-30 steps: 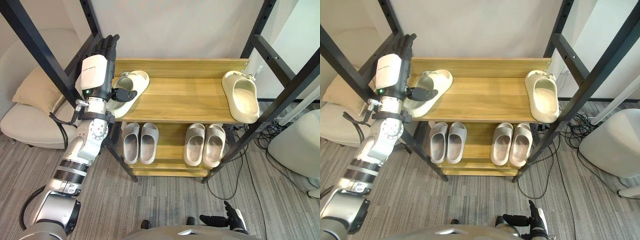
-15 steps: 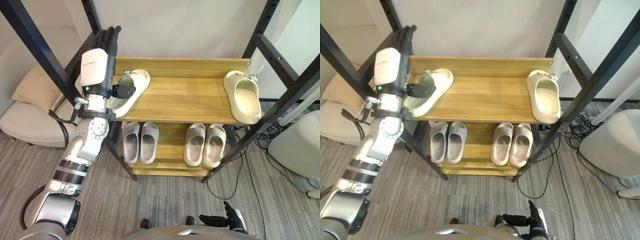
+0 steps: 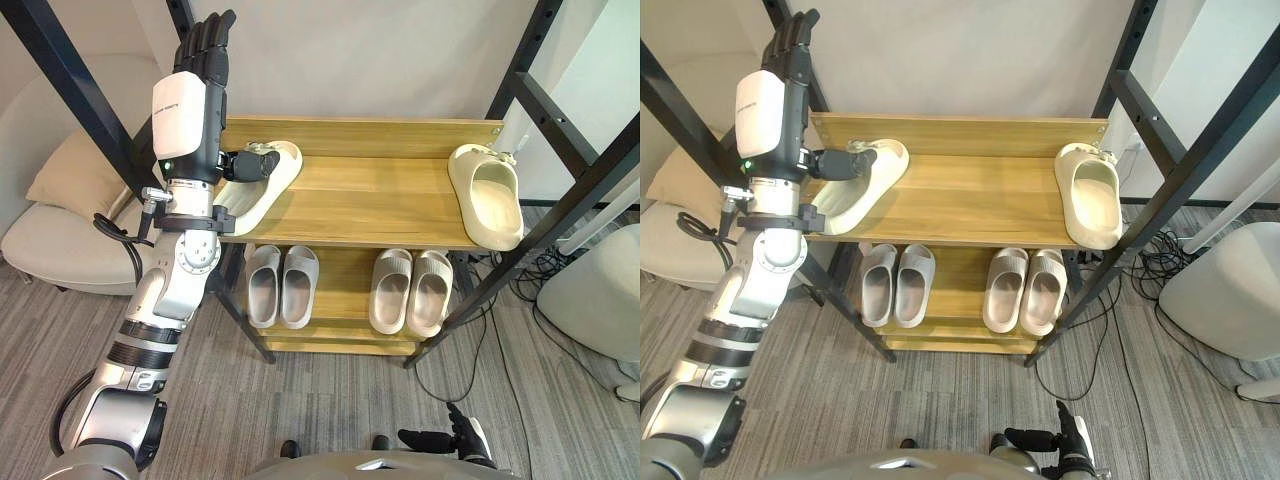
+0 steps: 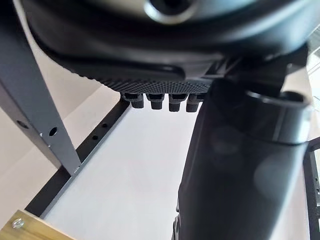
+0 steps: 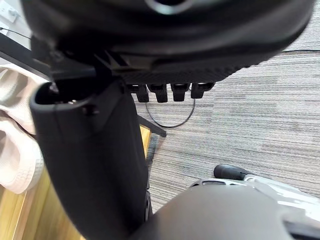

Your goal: Organize the slippers on the shoe rack

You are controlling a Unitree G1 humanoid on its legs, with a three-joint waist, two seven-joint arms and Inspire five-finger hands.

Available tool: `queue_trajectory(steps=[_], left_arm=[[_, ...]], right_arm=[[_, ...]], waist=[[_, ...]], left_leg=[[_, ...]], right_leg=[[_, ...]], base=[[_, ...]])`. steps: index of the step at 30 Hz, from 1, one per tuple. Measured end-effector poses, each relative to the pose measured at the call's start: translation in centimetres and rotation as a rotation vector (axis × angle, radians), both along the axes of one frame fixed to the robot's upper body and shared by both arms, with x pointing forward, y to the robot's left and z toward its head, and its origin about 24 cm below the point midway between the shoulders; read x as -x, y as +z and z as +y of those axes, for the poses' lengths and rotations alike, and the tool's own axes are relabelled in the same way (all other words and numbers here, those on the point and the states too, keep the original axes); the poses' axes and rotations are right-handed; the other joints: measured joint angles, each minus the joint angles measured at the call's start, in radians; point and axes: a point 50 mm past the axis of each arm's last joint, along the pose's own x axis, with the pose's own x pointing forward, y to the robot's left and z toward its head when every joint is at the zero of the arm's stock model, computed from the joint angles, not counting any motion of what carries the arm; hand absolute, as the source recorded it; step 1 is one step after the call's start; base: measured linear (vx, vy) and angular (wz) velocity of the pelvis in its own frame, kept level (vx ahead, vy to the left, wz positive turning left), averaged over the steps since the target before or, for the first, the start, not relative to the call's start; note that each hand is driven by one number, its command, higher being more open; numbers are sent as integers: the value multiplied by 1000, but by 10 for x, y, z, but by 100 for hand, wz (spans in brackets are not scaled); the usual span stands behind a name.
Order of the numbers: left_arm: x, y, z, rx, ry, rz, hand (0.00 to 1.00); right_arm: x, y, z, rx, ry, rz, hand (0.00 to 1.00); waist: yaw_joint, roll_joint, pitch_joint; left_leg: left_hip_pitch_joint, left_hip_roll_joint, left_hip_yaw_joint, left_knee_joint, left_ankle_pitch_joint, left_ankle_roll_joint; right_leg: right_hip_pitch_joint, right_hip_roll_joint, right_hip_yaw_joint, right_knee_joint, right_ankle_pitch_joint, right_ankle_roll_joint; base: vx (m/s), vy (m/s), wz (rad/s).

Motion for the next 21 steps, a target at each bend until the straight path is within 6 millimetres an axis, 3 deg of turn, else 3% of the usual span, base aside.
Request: queue_trajectory(steps=[9,21], left_arm=[[-2,3,0,-91,62,-22,100],[-12,-2,32,-268,206,48,100]], right_arm=[[0,0,-2,4,0,-1,100],[-1,1,-3,9,6,-5,100]], waist=[[0,8,3],[0,18,2]], left_leg=[[-2,0,-1,0,0,0],[-13,-1,1,-4,0,0]], right_leg=[[-2,0,0,0,-1,0],[-10,2,-5,-16,4,1]], base=[[0,0,0],[0,0,0]])
